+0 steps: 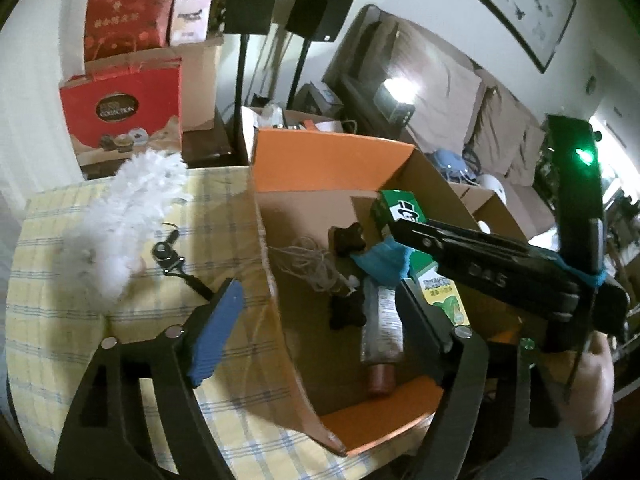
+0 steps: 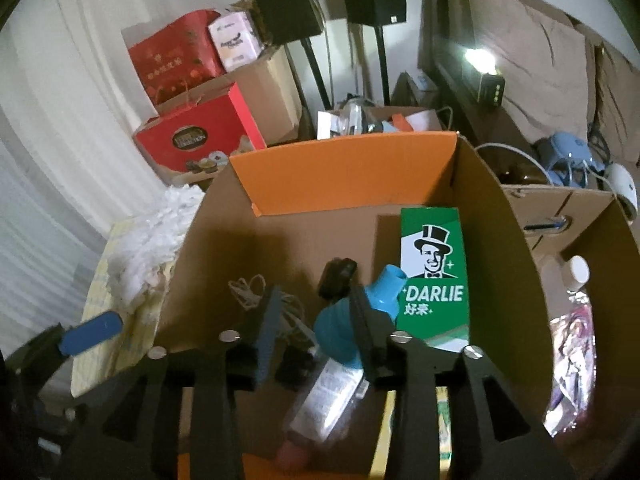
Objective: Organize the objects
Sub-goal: 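Carry both black items into the orange box and open both grippers, then withdraw both grippers from the orange box back over the table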
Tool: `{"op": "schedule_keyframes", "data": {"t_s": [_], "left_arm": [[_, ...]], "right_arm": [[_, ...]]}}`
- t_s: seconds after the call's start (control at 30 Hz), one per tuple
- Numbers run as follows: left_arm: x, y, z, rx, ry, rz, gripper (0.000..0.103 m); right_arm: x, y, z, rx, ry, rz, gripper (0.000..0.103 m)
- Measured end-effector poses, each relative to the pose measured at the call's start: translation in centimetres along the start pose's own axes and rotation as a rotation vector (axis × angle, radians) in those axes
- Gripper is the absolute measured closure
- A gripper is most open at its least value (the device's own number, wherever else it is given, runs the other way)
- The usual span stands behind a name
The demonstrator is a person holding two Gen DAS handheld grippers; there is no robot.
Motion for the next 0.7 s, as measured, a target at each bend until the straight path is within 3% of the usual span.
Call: {"op": "schedule_keyframes", "data": {"t_s": [0.17,0.33,0.5,0.7], "left_arm": [[-0.2,1.2,-0.7,0.020,0.009,0.016,0.018],[-0.4,2.6,-1.2,0.047,0.008,0.033,0.013],[-0.4,4.1,-2.0,0.090,-0.001,0.053,0.002],[-1.2,5.5,-3.3,0.138,-0.004,0.058,0.000]], "right_arm": [[-0.6,1.8,-0.5,-0.003,0.017,0.043,0.041],[-1.3,3.1,-0.8,0.009,0.014,0.058,0.036],[-2.0,4.3,-1.4,-0.015,0.048,0.103,0.021],[-3.0,5.5,-2.2,-0.021,0.065,0.128,0.012]]}}
Point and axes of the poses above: each gripper's, at about its wrist camera, not at the fingertips, and y roughly against the way its jaws point, z to its right, x to its top, the point moved 5 cm from there along -y, roughly the way its jaws point, and after that the axes turned 14 degrees about -y, right-handed, at the moved point
